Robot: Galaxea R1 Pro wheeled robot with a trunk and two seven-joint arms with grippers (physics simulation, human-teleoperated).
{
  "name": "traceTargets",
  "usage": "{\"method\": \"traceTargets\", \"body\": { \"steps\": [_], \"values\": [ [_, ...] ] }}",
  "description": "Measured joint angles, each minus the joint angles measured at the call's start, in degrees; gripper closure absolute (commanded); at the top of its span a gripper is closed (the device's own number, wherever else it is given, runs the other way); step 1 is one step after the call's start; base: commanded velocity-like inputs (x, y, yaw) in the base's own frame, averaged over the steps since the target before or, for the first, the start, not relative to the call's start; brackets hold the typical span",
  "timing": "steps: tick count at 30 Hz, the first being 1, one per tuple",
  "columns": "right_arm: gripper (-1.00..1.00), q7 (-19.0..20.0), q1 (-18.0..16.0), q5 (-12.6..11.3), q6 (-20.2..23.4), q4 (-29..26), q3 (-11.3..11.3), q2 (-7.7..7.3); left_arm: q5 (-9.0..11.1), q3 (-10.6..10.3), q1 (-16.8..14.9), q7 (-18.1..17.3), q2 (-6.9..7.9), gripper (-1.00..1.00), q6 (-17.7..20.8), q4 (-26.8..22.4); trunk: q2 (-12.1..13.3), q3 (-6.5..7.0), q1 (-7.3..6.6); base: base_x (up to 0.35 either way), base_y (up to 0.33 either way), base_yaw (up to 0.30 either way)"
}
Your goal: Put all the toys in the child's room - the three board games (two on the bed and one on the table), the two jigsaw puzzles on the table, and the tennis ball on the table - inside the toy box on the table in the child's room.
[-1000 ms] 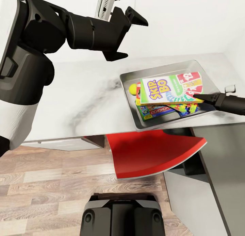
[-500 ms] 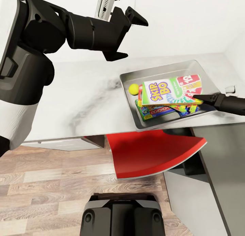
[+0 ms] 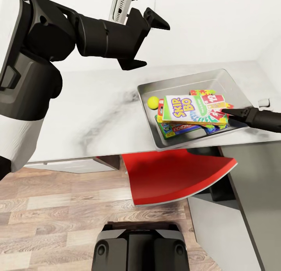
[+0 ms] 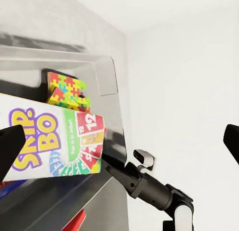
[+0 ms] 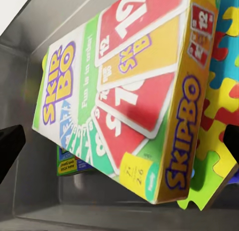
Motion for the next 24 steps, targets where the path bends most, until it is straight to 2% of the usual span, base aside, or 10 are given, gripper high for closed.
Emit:
{"method": "traceTargets", "body": {
  "steps": [10,17,20,21,24],
  "values": [
    [-1.00,0.03,0.00,-0.04,0.00,-0.02,-0.12,-0.19,0.00,0.00,0.00,0.00,0.00,-1.00,0.01,0.00,0.00,0.00,0.00,0.000,0.000,0.000],
    [-1.00,0.13,-0.14,-0.16,0.00,-0.14,-1.16,-1.35,0.00,0.00,0.01,0.00,0.00,-1.00,0.01,0.00,0.00,0.00,0.00,0.000,0.000,0.000],
    [-1.00,0.22,-0.22,-0.26,-0.11,-0.17,-3.32,-2.29,0.00,0.00,0.01,0.01,0.01,-1.00,0.00,0.00,-0.01,0.00,0.00,0.000,0.000,0.000],
    [-1.00,0.22,-0.22,-0.26,-0.10,-0.17,-3.35,-2.30,0.00,0.00,0.00,0.00,0.00,-1.00,0.00,0.00,0.00,0.00,0.00,0.000,0.000,0.000],
    [-1.00,0.32,-0.26,-0.40,-0.10,-0.37,-6.04,-3.03,0.01,0.00,0.00,0.01,0.01,-1.00,-0.02,0.00,-0.01,0.00,0.00,0.000,0.000,0.000]
  ]
}}
